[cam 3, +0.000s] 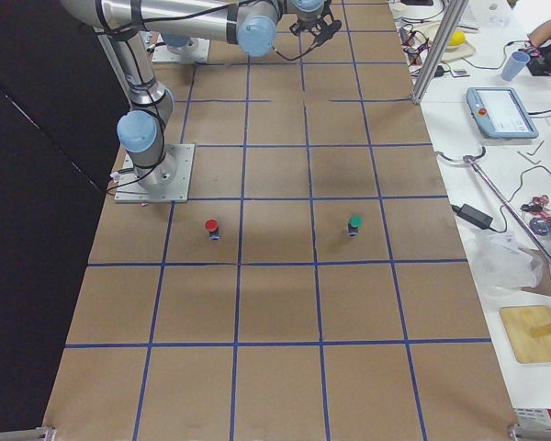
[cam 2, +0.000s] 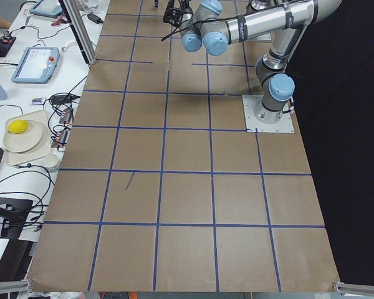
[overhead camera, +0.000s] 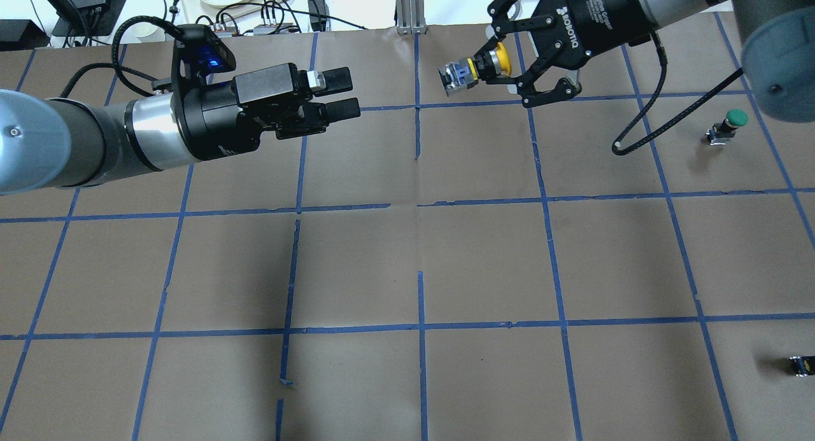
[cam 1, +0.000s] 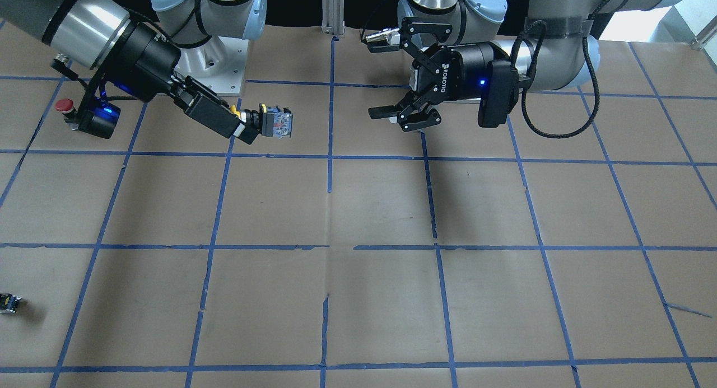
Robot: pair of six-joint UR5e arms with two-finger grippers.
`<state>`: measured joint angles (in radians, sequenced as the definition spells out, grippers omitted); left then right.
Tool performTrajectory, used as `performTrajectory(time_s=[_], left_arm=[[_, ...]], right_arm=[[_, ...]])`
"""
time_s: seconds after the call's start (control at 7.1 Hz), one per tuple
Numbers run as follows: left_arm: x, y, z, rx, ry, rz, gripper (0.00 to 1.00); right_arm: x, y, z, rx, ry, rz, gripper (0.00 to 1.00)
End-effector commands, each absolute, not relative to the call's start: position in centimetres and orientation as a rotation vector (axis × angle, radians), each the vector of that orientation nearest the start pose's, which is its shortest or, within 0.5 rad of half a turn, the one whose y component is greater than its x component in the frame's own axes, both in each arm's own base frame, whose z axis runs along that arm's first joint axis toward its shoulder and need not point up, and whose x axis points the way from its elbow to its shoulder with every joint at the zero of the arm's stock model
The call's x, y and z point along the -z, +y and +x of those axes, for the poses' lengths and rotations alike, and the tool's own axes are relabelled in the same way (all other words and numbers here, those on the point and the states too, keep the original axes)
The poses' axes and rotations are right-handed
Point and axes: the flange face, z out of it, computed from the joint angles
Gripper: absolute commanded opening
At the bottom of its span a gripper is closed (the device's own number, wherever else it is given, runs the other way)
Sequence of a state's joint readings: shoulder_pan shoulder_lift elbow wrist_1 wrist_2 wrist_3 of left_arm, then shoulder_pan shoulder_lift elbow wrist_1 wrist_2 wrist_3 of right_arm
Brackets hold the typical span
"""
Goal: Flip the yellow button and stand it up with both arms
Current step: 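Carry the yellow button toward the green button with the right gripper while the left withdraws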
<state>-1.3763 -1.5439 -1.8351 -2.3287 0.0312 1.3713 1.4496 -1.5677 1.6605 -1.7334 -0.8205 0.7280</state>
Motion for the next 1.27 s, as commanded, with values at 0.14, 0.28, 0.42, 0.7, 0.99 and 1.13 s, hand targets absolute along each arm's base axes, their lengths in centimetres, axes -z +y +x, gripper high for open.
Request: performTrajectory(time_s=[0.14, 0.28, 0.42, 0.7, 0.99, 1.13], left_arm=[[-41.0, -50.1, -10.6, -0.340, -1.674, -0.172, 1.00], [-41.0, -52.0, -9.6, -0.295, -1.737, -0.239, 1.00], [-40.7, -53.3, -8.9, -0.255, -1.817, -0.317, 1.00], [-38.4, -54.8, -8.1, -0.213, -1.893, -0.347, 1.00], [-36.2, -56.3, -7.6, -0.196, -2.041, -0.458, 1.00], [-35.6, -56.3, -7.7, -0.189, -2.083, -0.508, 1.00]], right_arm=[[-42.5, -51.2, 5.5, 0.005, 2.573, 0.519, 0.25], [-40.8, -50.8, 2.4, 0.064, 2.684, 0.281, 0.24], [-39.8, -50.6, 0.1, 0.102, 2.768, 0.019, 0.21], [-39.0, -50.7, -2.4, 0.186, 2.805, -0.390, 0.21], [-35.2, -49.6, -7.8, 0.310, 2.787, -0.786, 0.21], [-33.5, -48.7, -10.5, 0.358, 2.765, -0.900, 0.21]])
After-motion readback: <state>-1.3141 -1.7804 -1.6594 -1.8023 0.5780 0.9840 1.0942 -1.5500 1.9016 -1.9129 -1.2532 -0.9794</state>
